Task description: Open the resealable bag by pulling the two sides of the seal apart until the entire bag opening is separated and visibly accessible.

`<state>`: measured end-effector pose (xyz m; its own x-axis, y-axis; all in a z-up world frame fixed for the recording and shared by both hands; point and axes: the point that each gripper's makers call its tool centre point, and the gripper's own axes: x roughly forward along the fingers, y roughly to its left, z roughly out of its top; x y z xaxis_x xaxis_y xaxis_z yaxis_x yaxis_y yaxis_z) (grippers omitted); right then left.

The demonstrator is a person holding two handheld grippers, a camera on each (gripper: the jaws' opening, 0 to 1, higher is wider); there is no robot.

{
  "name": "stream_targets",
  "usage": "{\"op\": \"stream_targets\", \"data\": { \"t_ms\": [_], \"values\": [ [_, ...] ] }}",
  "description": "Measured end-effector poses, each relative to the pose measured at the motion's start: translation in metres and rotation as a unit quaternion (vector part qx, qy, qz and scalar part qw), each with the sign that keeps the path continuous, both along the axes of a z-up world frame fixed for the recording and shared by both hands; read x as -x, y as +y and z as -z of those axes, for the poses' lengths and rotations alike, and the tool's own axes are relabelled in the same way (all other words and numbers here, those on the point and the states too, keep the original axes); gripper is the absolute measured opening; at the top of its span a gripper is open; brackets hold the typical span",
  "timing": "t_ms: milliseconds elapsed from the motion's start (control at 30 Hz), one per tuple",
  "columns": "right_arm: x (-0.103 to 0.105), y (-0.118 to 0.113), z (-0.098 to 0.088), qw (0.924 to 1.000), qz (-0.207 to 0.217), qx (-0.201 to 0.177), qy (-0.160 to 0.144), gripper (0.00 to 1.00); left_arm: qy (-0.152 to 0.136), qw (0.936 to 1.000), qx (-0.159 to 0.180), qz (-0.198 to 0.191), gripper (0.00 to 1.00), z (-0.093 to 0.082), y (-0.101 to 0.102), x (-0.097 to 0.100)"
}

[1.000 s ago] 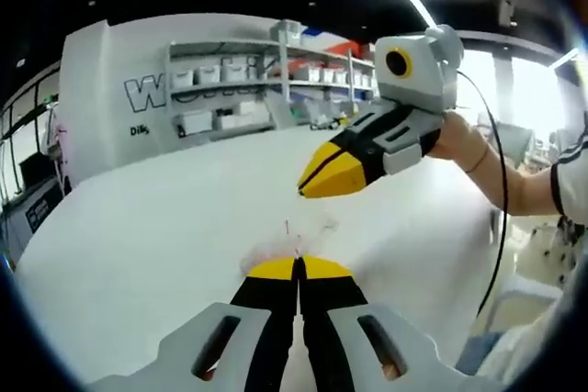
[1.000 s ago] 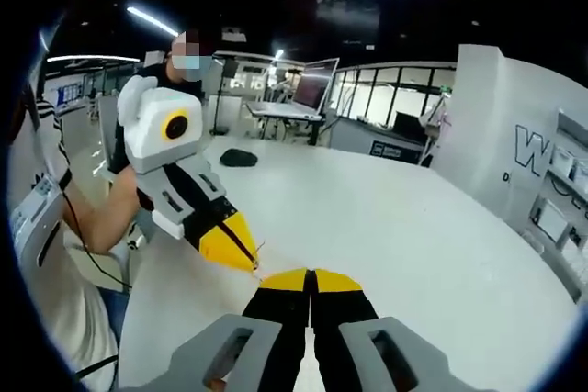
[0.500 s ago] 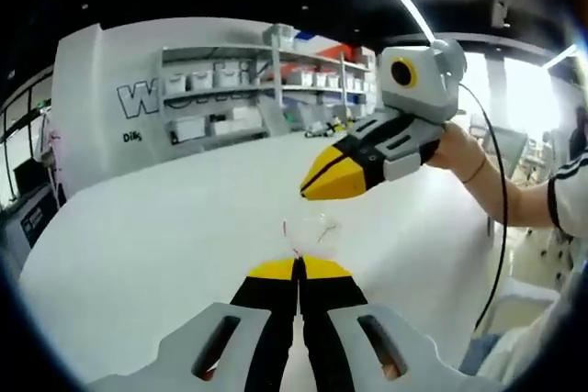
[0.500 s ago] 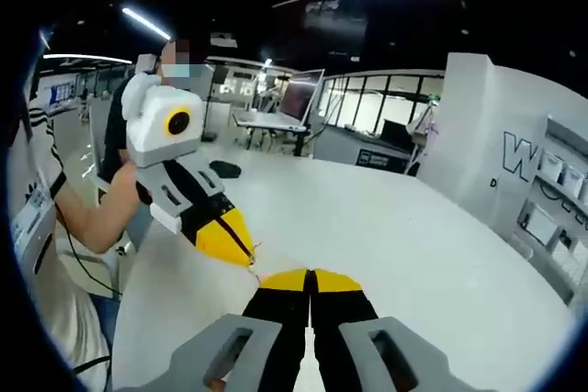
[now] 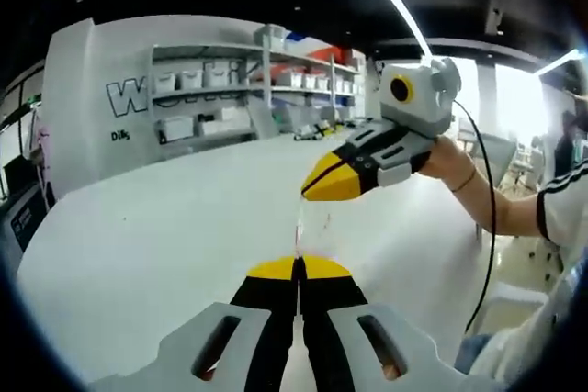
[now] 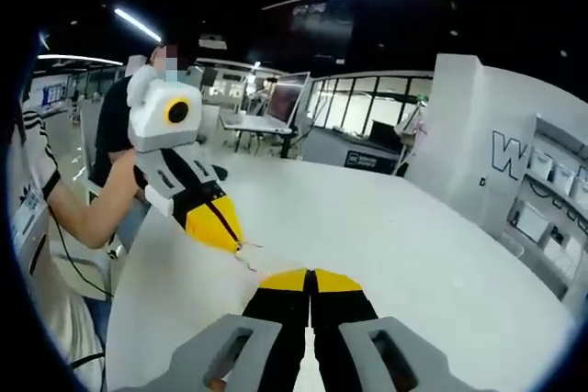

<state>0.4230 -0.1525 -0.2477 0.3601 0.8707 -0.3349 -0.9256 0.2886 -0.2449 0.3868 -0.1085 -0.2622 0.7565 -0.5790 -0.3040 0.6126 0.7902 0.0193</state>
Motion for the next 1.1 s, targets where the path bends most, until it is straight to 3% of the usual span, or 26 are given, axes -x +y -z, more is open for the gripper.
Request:
{"op": "stream_targets", "data": {
  "t_ms": [200, 400, 533, 633, 1100],
  "values": [
    [-0.002, 0.005, 0.003, 1.0, 0.0, 0.003, 0.004, 0.0, -0.013, 0.9996, -0.026, 0.006, 0.01, 0.006, -0.001, -0.004],
    [-0.006, 0.006, 0.007, 0.9999, 0.003, 0.0, 0.01, 0.0, -0.014, 0.9999, -0.001, 0.01, 0.02, 0.005, 0.002, -0.005],
    [-0.009, 0.006, 0.009, 0.9999, 0.01, 0.0, 0.009, 0.0, -0.015, 0.9997, 0.019, 0.002, 0.14, 0.001, 0.005, -0.005],
    [-0.011, 0.007, 0.007, 0.9999, 0.011, -0.004, 0.009, 0.0, -0.013, 0.9996, 0.024, 0.002, 0.15, 0.002, 0.007, -0.002],
    [-0.048, 0.009, 0.004, 0.9986, 0.047, -0.023, 0.005, 0.0, 0.015, 0.9995, 0.026, -0.004, 0.22, 0.047, 0.008, 0.001]
  ]
}}
